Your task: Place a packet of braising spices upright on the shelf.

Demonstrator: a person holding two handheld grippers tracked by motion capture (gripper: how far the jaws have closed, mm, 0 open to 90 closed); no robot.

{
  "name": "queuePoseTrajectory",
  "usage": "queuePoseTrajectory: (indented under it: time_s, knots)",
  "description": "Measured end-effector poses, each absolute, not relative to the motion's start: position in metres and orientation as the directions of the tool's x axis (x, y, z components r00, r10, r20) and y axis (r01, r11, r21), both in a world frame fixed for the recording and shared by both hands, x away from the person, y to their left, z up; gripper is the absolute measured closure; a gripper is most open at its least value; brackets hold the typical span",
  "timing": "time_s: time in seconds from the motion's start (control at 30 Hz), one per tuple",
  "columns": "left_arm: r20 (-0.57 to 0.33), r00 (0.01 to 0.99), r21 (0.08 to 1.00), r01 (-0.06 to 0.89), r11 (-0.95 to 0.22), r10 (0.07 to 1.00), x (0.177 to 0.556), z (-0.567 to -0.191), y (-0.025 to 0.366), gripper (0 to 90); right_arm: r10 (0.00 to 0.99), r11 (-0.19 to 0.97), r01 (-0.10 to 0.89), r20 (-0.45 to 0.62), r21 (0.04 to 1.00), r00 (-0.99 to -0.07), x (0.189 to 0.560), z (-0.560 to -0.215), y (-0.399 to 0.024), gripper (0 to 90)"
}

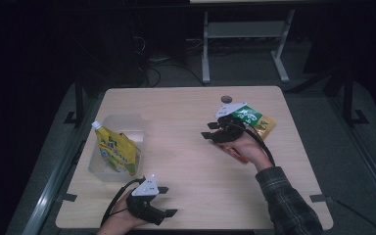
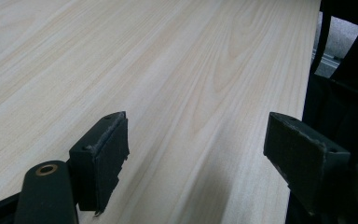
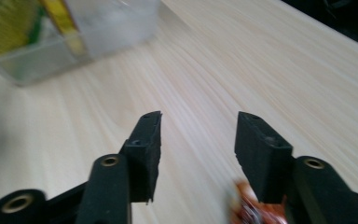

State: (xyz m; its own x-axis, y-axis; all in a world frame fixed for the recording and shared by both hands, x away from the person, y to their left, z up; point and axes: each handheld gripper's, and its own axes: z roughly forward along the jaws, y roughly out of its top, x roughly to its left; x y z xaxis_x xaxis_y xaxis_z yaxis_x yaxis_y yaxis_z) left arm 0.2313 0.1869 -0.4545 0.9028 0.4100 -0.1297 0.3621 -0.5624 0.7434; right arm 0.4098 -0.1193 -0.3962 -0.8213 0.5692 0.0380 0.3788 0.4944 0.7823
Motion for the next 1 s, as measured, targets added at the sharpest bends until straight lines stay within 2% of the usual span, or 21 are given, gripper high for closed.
queuePoseTrajectory:
  time_s: [0.23, 0.43, 0.6, 0.77, 0.87, 1.0]
  knots:
    - [-0.124, 0.904, 0.746, 0.357, -0.562, 0.410, 0.231, -0.454, 0.187, 21.4, 0.685, 0.428, 0.472, 0.064, 0.771, -0.726, 0.425, -0.417, -0.173, 75.3]
    - [-0.127, 0.902, 0.742, 0.362, -0.564, 0.412, 0.231, -0.455, 0.186, 21.4, 0.755, 0.389, 0.543, 0.080, 0.744, -0.651, 0.435, -0.439, -0.207, 86.1]
    - [-0.126, 0.903, 0.741, 0.362, -0.566, 0.412, 0.231, -0.455, 0.185, 21.5, 0.770, 0.413, 0.559, 0.052, 0.719, -0.636, 0.439, -0.453, -0.213, 89.9]
    - [-0.124, 0.905, 0.739, 0.358, -0.570, 0.408, 0.231, -0.455, 0.185, 21.5, 0.763, 0.470, 0.559, 0.004, 0.683, -0.646, 0.442, -0.465, -0.211, 90.0]
    - [-0.127, 0.905, 0.736, 0.360, -0.573, 0.406, 0.231, -0.456, 0.185, 21.5, 0.774, 0.449, 0.585, 0.033, 0.676, -0.632, 0.442, -0.466, -0.211, 90.0]
    - [-0.134, 0.904, 0.731, 0.367, -0.576, 0.405, 0.231, -0.457, 0.184, 21.5, 0.749, 0.462, 0.585, 0.061, 0.667, -0.660, 0.439, -0.468, -0.209, 90.0]
